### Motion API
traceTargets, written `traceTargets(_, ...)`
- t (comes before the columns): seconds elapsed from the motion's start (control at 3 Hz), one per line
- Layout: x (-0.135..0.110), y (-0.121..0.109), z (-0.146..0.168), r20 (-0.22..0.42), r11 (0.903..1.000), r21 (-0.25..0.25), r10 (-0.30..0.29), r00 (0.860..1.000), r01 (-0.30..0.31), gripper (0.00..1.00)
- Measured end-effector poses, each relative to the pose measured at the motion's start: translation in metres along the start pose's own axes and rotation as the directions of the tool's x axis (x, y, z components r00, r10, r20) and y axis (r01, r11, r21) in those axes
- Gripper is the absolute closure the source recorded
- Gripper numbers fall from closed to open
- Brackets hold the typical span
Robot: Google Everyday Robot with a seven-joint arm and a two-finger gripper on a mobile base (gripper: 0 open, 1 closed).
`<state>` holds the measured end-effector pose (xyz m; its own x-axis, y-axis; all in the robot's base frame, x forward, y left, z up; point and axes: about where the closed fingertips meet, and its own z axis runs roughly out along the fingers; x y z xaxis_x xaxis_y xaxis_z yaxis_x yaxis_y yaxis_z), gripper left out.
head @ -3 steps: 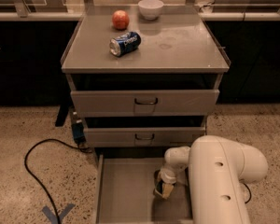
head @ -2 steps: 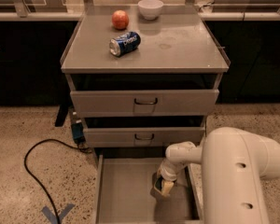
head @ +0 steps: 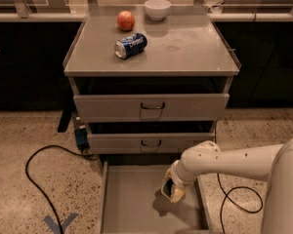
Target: Pick sponge from bottom drawer and place on counter
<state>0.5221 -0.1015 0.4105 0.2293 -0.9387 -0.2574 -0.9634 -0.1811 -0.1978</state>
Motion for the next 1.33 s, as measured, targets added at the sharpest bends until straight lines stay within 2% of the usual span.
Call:
traceTargets(0.33, 0.000, -0.002, 0.001, -0.006, 1.0000, 0.000, 0.001, 1.000, -0.001, 1.00)
traceTargets(0.67, -0.010, -0.019, -0.034, -0.020, 0.9990, 0.042, -0.015, 1.000, 0.016, 1.00)
traceTargets(1.0, -0.044, -0.044, -0.110, -0.029, 0.9927, 0.101, -0.064, 0.998, 0.067, 1.00)
traceTargets(1.33, -0.086, -0.067, -0.186, -0.039, 0.9841, 0.138, -0.107, 0.994, 0.111, 1.00)
